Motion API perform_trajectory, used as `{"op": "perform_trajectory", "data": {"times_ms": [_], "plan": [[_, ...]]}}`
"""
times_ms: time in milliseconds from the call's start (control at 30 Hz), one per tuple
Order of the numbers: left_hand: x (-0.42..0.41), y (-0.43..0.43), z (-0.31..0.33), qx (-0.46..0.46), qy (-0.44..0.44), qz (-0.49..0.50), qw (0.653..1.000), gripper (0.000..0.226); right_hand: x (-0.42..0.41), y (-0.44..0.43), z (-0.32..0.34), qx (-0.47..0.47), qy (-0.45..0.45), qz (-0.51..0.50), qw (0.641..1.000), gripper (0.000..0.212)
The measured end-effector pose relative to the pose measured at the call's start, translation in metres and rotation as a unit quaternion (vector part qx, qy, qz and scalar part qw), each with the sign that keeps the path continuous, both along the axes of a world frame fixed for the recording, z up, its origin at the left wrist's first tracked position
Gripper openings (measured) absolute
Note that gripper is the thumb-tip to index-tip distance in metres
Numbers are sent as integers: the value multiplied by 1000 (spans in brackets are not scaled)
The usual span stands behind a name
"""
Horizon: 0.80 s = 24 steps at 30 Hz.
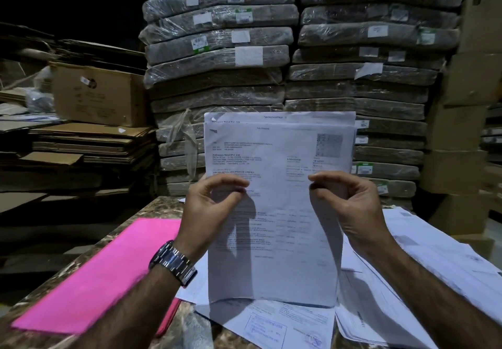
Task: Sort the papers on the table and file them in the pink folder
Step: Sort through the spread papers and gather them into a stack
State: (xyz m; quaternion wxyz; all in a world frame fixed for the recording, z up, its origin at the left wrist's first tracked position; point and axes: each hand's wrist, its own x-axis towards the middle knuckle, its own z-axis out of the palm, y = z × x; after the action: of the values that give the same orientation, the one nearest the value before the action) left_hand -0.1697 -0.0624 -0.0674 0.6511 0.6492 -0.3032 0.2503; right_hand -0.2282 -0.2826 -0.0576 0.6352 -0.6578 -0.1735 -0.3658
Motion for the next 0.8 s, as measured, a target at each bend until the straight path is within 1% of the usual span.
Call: {"op": "perform_trajectory", "data": {"times_ms": [67, 133, 200, 333, 433, 500, 533, 600, 700, 800], "plan": [[2, 2, 1, 7, -9, 0, 1000, 25, -1, 1, 1, 7, -6, 5, 1000, 33], [2, 4, 0, 23, -19, 11, 1000, 14, -2, 0, 0, 15, -6, 8, 1000, 27], [2, 5, 3, 44, -44, 37, 997, 16, -1, 0, 2, 15, -14, 0, 1000, 28], [2, 5, 23, 78, -116, 83, 987, 45, 1, 1, 13, 1, -37, 9, 999, 30], [3, 5, 40, 106, -159, 127, 973, 71, 2, 3, 18, -7, -43, 8, 999, 26], [4, 4, 49, 138, -171, 152, 964, 83, 1, 3, 22, -7, -41, 8, 999, 20], [4, 3, 52, 154, -169, 164, 960, 84, 0, 3, 23, -7, -40, 12, 999, 18], [3, 2, 55, 180, -163, 190, 951, 78, -2, 4, 25, -9, -41, 17, 999, 17], [1, 1, 57, 186, -154, 211, 947, 67, -3, 4, 26, -7, -38, 14, 999, 19], [0, 1, 58, 185, -160, 209, 947, 64, -2, 3, 28, -11, -40, 0, 999, 30]]}}
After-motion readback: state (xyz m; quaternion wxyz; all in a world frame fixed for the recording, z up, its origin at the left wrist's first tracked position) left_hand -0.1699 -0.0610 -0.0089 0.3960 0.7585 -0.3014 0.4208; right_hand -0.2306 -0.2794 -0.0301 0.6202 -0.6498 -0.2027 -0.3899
